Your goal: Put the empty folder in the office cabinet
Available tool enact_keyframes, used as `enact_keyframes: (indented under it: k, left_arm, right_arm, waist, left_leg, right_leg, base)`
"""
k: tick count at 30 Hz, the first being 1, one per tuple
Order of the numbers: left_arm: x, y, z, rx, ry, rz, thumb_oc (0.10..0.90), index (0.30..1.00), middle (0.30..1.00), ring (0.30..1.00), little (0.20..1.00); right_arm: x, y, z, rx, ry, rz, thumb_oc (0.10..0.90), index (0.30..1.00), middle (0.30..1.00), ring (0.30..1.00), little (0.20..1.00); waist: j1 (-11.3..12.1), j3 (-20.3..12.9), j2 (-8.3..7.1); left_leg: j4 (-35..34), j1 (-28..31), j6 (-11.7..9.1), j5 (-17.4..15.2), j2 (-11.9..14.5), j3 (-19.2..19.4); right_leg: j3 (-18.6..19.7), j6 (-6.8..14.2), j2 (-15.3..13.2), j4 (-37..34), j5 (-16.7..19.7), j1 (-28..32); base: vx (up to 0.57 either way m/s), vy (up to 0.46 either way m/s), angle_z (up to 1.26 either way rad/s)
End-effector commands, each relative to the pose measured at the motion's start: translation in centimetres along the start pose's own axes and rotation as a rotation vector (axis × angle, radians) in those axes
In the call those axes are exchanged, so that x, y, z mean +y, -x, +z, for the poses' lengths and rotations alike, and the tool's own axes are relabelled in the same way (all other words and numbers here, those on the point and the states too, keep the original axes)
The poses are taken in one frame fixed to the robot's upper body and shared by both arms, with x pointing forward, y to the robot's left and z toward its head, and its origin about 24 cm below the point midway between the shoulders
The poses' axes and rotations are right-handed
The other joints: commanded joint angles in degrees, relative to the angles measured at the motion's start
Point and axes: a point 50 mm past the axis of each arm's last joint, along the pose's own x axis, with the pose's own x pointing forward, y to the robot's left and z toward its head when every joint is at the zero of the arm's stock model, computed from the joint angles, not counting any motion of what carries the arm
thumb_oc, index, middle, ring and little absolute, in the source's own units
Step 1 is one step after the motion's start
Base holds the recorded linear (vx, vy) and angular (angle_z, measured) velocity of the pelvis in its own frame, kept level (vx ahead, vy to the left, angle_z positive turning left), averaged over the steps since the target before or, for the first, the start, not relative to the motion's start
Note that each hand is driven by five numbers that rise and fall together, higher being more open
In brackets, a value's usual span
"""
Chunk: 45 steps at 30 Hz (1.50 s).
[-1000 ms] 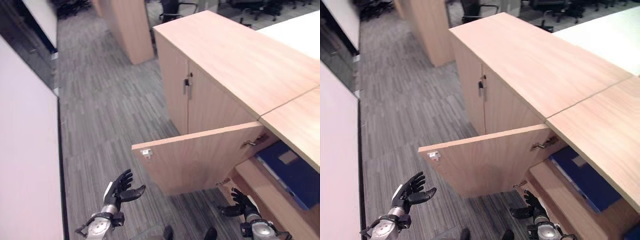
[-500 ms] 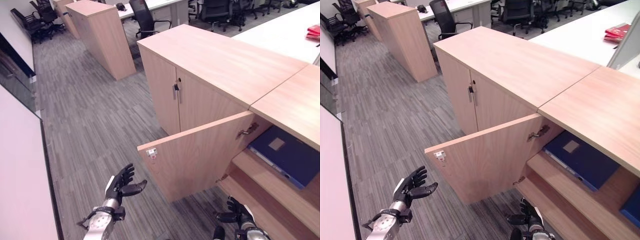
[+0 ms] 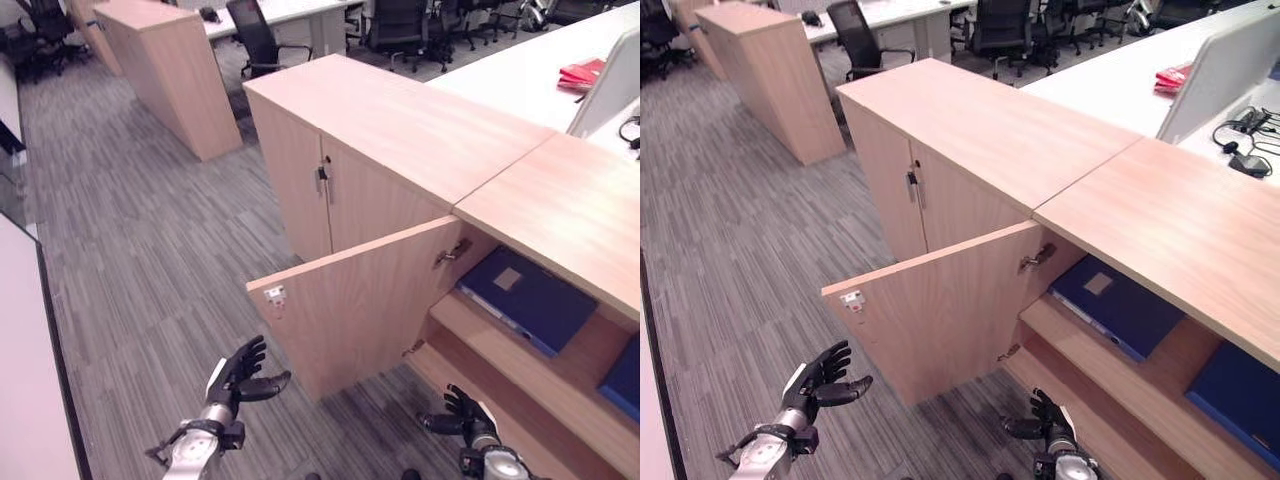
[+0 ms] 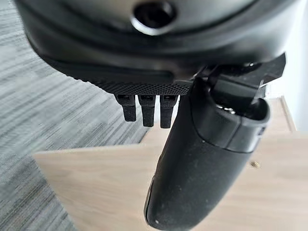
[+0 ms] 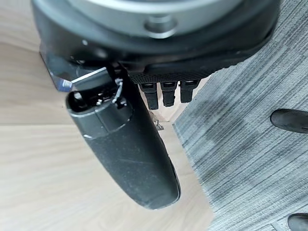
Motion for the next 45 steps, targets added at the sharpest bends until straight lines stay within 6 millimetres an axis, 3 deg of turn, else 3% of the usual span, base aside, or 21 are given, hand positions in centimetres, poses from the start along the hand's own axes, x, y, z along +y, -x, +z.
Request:
enact_keyframes:
  k: [1,13,21,25,31,32,37,45]
  left_arm:
    - [0.5,-1.7,5.8,-0.268,0.009,0.011,0.800,0.900,0.900,0.900,0.900]
    - [0.6,-2.6,6.6,-0.281,0.016,0.044,0.800,0.900,0.900,0.900,0.900]
    - [1.3,-2.9,8.8,-0.350,-0.019,0.052,0.800,0.900,0.900,0.900,0.900]
    - [0.5,-2.8,9.7,-0.396,-0.005,0.015,0.800,0.900,0.900,0.900,0.900]
    - [-2.5,-2.3,10.9,-0.462,0.017,-0.128,0.800,0.900,0.900,0.900,0.900]
    - [-4.0,-2.0,11.1,-0.478,0.016,-0.211,0.800,0.900,0.900,0.900,0.900]
    - [-5.3,-1.3,11.9,-0.519,-0.006,-0.299,0.800,0.900,0.900,0.900,0.900]
    - [-5.9,-0.2,10.9,-0.488,0.045,-0.376,0.800,0.900,0.900,0.900,0.900]
  right_arm:
    - [0.7,-0.4,3.0,-0.143,0.005,0.046,0.800,0.900,0.900,0.900,0.900]
    - [1.0,-0.2,2.6,-0.133,0.047,0.085,0.800,0.900,0.900,0.900,0.900]
    - [0.7,-0.1,2.1,-0.115,0.073,0.085,0.800,0.900,0.900,0.900,0.900]
    - [0.6,0.0,1.6,-0.092,0.080,0.079,0.800,0.900,0.900,0.900,0.900]
    - [0.6,0.0,0.8,-0.060,0.058,0.057,0.800,0.900,0.900,0.900,0.900]
    - [0.8,0.0,0.6,-0.050,0.065,0.061,0.800,0.900,0.900,0.900,0.900]
    - [1.0,-0.2,0.6,-0.044,0.071,0.061,0.800,0.900,0.900,0.900,0.900]
    - [0.8,-0.4,0.9,-0.047,0.027,0.033,0.800,0.900,0.900,0.900,0.900]
  waist:
    - [0.68,-3.26,-1.25]
    - [0.04,-3.59,-1.60]
    - [-0.43,-3.69,-1.58]
    - [-0.49,-3.71,-1.71]
    - [-0.69,-3.63,-2.09]
    - [-0.56,-3.48,-2.25]
    - [-0.19,-3.37,-2.47]
    - [0.47,-2.86,-2.52]
  left_leg:
    - [-0.39,0.41,0.65,-5.12,-5.10,0.59]
    - [-0.39,1.28,-0.67,-4.60,-3.33,0.92]
    - [-0.39,1.69,-1.01,-4.57,-2.87,1.51]
    - [-0.39,1.80,-1.00,-4.63,-2.83,1.27]
    - [-0.39,1.86,-0.80,-5.04,-3.01,0.30]
    - [-0.39,1.96,-0.57,-5.25,-3.24,-0.02]
    - [-0.39,1.98,-0.33,-5.52,-3.46,-0.20]
    - [-0.39,1.90,0.67,-6.04,-4.20,-0.22]
  right_leg:
    - [-0.04,4.36,-2.94,0.70,-5.25,2.60]
    - [-0.17,3.81,-1.75,0.29,-6.66,3.77]
    - [0.26,3.76,-1.26,0.29,-6.80,3.99]
    - [0.06,3.72,-1.17,0.29,-6.83,4.26]
    - [-0.18,3.63,-1.23,0.29,-7.01,4.85]
    - [-0.40,3.64,-1.38,0.29,-6.92,5.20]
    - [-0.86,3.86,-1.70,0.29,-6.59,5.25]
    - [-1.03,4.43,-2.90,2.68,-6.35,4.06]
  base:
    - [0.03,-0.069,-0.04]
    - [0.02,-0.064,-0.03]
    - [0.01,-0.008,-0.01]
    - [0.00,0.000,0.00]
    - [0.00,0.011,0.04]
    - [-0.01,0.026,0.05]
    - [-0.01,0.027,0.04]
    - [-0.02,0.057,-0.01]
